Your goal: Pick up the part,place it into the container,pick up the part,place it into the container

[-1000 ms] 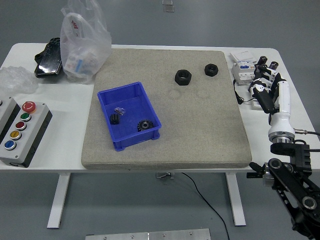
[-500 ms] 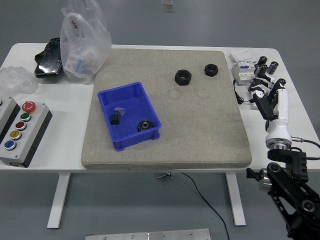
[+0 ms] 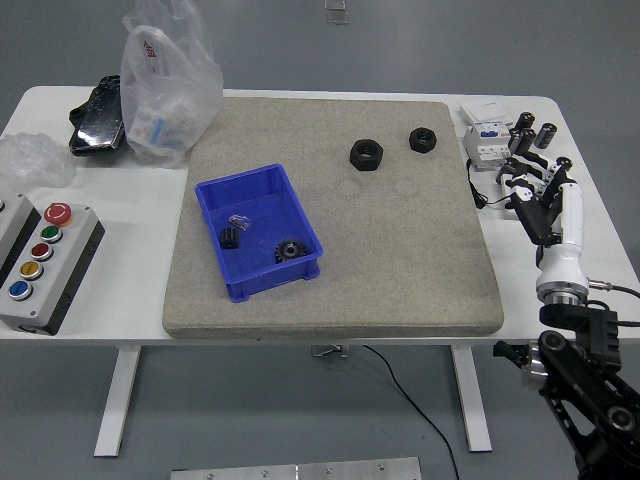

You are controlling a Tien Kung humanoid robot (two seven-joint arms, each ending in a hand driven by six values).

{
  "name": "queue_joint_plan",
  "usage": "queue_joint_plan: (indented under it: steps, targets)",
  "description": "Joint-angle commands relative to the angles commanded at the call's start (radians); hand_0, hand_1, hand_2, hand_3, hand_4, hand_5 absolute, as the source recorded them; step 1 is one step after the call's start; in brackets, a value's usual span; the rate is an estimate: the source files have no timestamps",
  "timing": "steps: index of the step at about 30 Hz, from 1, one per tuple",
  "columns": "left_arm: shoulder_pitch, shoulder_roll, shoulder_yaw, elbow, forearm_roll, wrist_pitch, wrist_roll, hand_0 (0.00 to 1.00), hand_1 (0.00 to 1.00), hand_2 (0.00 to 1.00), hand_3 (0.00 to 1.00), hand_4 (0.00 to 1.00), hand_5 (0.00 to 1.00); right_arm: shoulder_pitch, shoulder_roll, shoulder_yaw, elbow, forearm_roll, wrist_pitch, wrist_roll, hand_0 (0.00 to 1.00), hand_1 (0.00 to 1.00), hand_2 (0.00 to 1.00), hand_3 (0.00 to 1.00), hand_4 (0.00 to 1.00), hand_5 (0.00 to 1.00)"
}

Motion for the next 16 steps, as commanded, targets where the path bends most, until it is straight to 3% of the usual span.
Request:
queue_joint_plan:
  steps: [7,16]
  targets:
    - [-0.005,-0.001,-0.017,0.0,0.011,0.002,0.003,0.71,0.606,0.591,0.672,0.746,0.472,0.0,0.015,0.022,0.002,0.012,0.0,0.009,0.366,0.521,0.645,0.68,0.564,0.382]
    - [-0.024,0.0,0.014,0.0,-0.004,0.003,-0.011,0.71,0.607,0.592,0.673,0.746,0.471,0.004,0.027,0.031,0.012,0.021,0.004,0.024,0.367,0.52,0.644,0.68,0.566,0.383]
